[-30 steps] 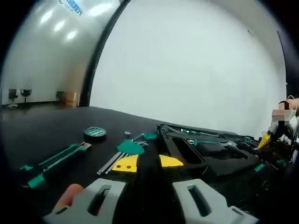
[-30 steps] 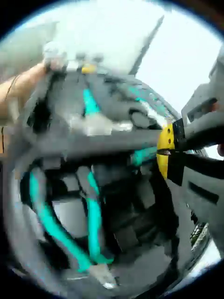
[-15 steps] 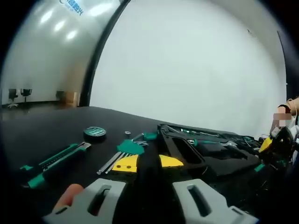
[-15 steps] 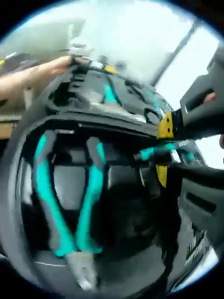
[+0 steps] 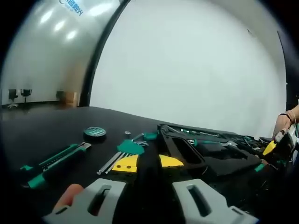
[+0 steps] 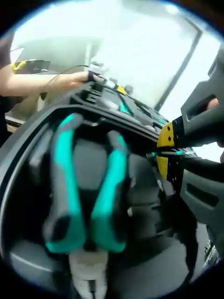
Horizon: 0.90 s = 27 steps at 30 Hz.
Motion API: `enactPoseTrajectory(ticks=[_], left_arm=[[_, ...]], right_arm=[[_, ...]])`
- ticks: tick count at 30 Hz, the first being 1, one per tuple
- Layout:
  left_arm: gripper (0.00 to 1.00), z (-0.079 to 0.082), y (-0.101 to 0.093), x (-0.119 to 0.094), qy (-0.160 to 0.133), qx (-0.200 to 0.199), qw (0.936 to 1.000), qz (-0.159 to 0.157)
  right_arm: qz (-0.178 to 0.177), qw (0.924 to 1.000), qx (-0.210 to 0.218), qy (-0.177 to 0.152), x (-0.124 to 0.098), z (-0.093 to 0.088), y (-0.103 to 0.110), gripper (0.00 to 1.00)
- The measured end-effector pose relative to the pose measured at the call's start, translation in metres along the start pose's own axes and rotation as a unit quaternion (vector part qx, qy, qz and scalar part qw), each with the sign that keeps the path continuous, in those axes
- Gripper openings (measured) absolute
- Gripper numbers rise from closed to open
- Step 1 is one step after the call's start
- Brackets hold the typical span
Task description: Pick up the tools and put them into their designated positions in the toolbox.
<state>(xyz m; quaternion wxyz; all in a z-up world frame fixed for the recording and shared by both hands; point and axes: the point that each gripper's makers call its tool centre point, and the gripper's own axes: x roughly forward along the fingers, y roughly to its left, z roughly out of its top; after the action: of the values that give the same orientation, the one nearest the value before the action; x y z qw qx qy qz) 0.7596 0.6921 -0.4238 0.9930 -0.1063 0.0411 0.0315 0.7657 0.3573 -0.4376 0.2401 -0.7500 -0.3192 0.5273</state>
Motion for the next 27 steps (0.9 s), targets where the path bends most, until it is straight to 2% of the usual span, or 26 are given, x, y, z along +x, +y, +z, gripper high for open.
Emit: enactPoseTrajectory(ticks=[1,2,3,5,6,7,8,9,10,11,13,14,15,17,18,20,21,22,24,25,26,27], left_arm=[[0.17,0.000,0.000,0.000,0.000,0.000,1.0000,0.000],[0.17,0.000,0.000,0.000,0.000,0.000,1.0000,0.000],[0.17,0.000,0.000,0.001,0.000,0.000,1.0000,-0.001],[0.17,0.000,0.000,0.000,0.000,0.001,1.0000,0.000],[0.17,0.000,0.001,0.000,-0.001,0.002,1.0000,0.001],[0.17,0.000,0.000,0.000,-0.001,0.001,1.0000,0.000],[0.17,0.000,0.000,0.000,0.000,0.001,1.0000,0.000],[0.17,0.000,-0.001,-0.001,0.000,0.001,1.0000,-0.001],[0.17,0.000,-0.001,-0.001,0.000,0.001,1.0000,-0.001],[0.17,0.000,-0.001,-0.001,-0.001,0.001,1.0000,-0.001],[0.17,0.000,-0.001,-0.001,0.000,0.001,1.0000,-0.001],[0.17,0.000,-0.001,-0.001,0.000,0.001,1.0000,-0.001],[0.17,0.000,-0.001,-0.001,0.000,0.001,1.0000,-0.001],[0.17,0.000,-0.002,-0.001,0.000,0.001,1.0000,-0.001],[0.17,0.000,-0.002,-0.001,0.000,0.001,1.0000,-0.001],[0.17,0.000,-0.001,-0.001,0.000,0.001,1.0000,-0.001],[0.17,0.000,-0.002,-0.002,0.000,0.001,1.0000,-0.001],[0.17,0.000,-0.002,-0.002,0.000,0.001,1.0000,0.000],[0.17,0.000,-0.001,-0.002,0.000,0.001,1.0000,0.000],[0.17,0.000,-0.001,-0.002,0.000,0.001,1.0000,0.000],[0.17,0.000,-0.001,-0.002,-0.001,0.001,1.0000,0.000],[0.17,0.000,-0.002,-0.002,0.000,0.000,1.0000,0.000]], right_arm=[[0.013,0.9996,0.024,-0.004,0.001,-0.002,0.002,0.15],[0.023,0.9987,0.045,0.002,0.002,-0.006,0.004,0.16],[0.025,0.9993,0.028,0.009,0.002,-0.007,-0.003,0.17],[0.053,0.9984,0.003,0.016,0.004,-0.013,0.005,0.19],[0.042,0.9991,-0.001,-0.001,0.004,-0.009,0.002,0.19],[0.042,0.9990,-0.010,-0.005,0.004,-0.008,0.002,0.19],[0.018,0.9994,-0.028,-0.008,0.009,-0.006,-0.004,0.20],[0.013,0.9994,-0.030,-0.003,0.011,-0.005,-0.003,0.21],[0.010,0.9981,-0.059,0.016,0.006,-0.005,-0.004,0.19],[0.013,0.9979,-0.058,0.026,0.004,-0.007,0.000,0.16],[-0.004,0.9995,-0.027,0.017,0.001,-0.004,-0.005,0.14],[-0.024,0.9991,0.031,0.018,-0.001,-0.005,-0.007,0.13],[-0.030,0.9971,0.059,0.036,-0.006,-0.009,-0.008,0.07],[-0.044,0.9963,0.073,-0.001,-0.011,-0.002,-0.014,0.07],[-0.050,0.9945,0.092,-0.010,-0.014,0.000,-0.019,0.07],[-0.067,0.9890,0.132,-0.006,-0.019,-0.001,-0.038,0.07],[-0.075,0.9835,0.164,-0.007,-0.023,-0.003,-0.048,0.07],[-0.071,0.9808,0.182,-0.005,-0.021,-0.011,-0.049,0.07],[-0.078,0.9593,0.271,0.003,-0.031,-0.024,-0.065,0.07],[-0.058,0.9373,0.344,0.013,-0.039,-0.037,-0.067,0.07],[-0.049,0.9267,0.372,0.024,-0.045,-0.048,-0.069,0.07],[-0.014,0.8994,0.436,0.033,-0.055,-0.063,-0.067,0.07]])
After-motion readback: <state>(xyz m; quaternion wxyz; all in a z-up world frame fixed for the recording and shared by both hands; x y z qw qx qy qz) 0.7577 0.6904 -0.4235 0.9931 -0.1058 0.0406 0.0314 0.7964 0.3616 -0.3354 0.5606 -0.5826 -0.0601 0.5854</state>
